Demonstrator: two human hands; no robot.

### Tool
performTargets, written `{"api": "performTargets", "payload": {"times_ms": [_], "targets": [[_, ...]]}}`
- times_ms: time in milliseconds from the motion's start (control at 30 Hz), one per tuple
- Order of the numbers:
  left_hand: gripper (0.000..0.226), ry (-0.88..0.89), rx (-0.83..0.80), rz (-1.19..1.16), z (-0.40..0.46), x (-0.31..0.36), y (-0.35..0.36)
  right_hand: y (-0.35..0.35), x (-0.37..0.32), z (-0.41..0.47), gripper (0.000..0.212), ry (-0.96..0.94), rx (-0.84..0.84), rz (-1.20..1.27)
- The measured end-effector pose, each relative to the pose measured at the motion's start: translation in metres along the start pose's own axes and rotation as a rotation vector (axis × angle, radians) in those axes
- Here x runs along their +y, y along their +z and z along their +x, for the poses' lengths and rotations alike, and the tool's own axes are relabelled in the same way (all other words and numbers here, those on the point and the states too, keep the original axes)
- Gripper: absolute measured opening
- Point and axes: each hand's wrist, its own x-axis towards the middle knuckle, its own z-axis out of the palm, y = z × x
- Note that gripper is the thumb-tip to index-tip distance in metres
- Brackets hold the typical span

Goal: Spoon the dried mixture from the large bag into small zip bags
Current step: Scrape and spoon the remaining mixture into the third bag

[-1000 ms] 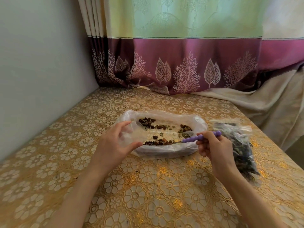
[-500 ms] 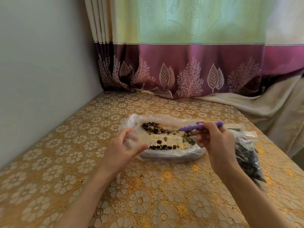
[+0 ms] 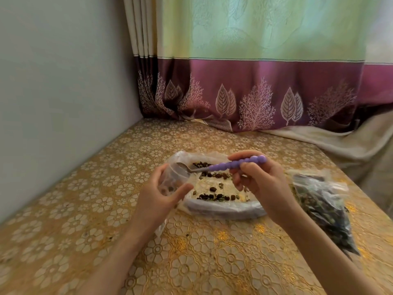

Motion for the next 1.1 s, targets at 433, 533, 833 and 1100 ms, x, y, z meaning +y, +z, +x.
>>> {"api": "performTargets", "payload": {"times_ms": [433, 533, 833, 1100], "targets": [[0.074, 0.113, -0.036, 0.189, -0.009, 0.003, 0.006, -0.038, 0.006, -0.04, 0.027, -0.027, 0.446, -0.21], [0.064, 0.158, -0.078, 0.254, -0.012, 0.007, 0.009, -0.038, 0.007, -0.052, 0.033, -0.063, 0.424, -0.295], [0.083, 0.147, -0.193, 0.368, -0.017, 0.007, 0.009, -0.028, 0.003, -0.074, 0.031, -0.208, 0.401, -0.579], [0.057, 0.107, -0.254, 0.341, -0.018, -0.001, 0.01, -0.024, 0.011, -0.08, 0.019, -0.402, 0.422, -0.899]]}}
